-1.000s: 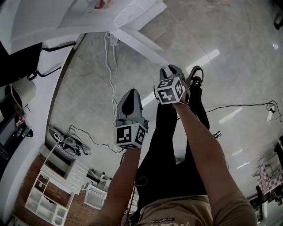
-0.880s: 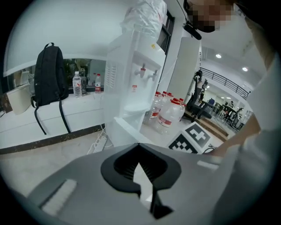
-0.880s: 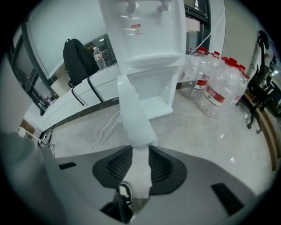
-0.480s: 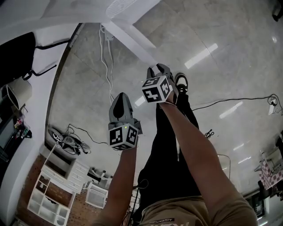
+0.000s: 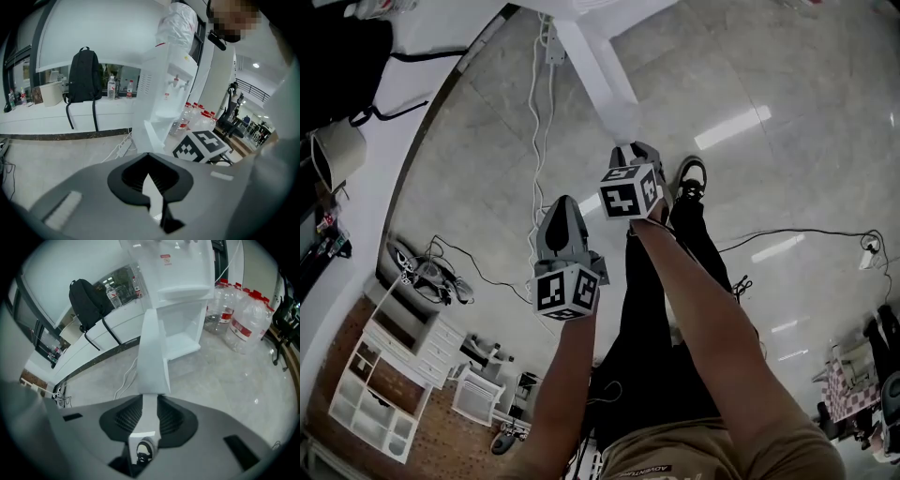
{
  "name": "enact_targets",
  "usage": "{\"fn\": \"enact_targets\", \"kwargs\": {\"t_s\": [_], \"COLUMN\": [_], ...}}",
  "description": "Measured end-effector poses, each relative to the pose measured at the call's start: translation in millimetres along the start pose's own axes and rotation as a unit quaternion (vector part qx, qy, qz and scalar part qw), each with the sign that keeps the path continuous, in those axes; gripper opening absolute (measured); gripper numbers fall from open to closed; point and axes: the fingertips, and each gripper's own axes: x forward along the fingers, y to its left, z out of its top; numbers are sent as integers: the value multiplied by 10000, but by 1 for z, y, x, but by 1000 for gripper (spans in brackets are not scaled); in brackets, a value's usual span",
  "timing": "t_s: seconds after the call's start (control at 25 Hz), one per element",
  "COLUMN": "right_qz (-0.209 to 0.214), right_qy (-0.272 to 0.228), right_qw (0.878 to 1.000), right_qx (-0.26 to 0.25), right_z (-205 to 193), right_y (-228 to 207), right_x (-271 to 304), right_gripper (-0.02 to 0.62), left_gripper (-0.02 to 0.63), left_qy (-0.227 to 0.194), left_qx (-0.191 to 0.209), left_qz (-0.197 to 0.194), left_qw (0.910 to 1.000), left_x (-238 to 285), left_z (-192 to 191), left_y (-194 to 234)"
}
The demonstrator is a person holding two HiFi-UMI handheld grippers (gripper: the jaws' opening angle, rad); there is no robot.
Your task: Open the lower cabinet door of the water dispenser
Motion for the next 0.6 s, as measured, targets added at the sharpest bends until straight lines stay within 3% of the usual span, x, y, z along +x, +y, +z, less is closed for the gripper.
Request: {"fn": "enact_targets", "kwargs": {"t_s": [0.24, 0.6], "right_qz": [33, 287], "right_qy": [-43, -143], "right_qw": [10000, 9995], "right_qx": [44, 45], "right_z": [-2, 11], "right_y": [29, 87], "right_x": [8, 30], "right_gripper": [95, 61], "left_gripper": [3, 3], "left_qy": [163, 17], "left_qx": [-40, 77], "left_qz": [-48, -108], "left_qw": [9998, 9999], "left_x": [-11, -15], "left_z": [-21, -13], "left_y": [14, 64]}}
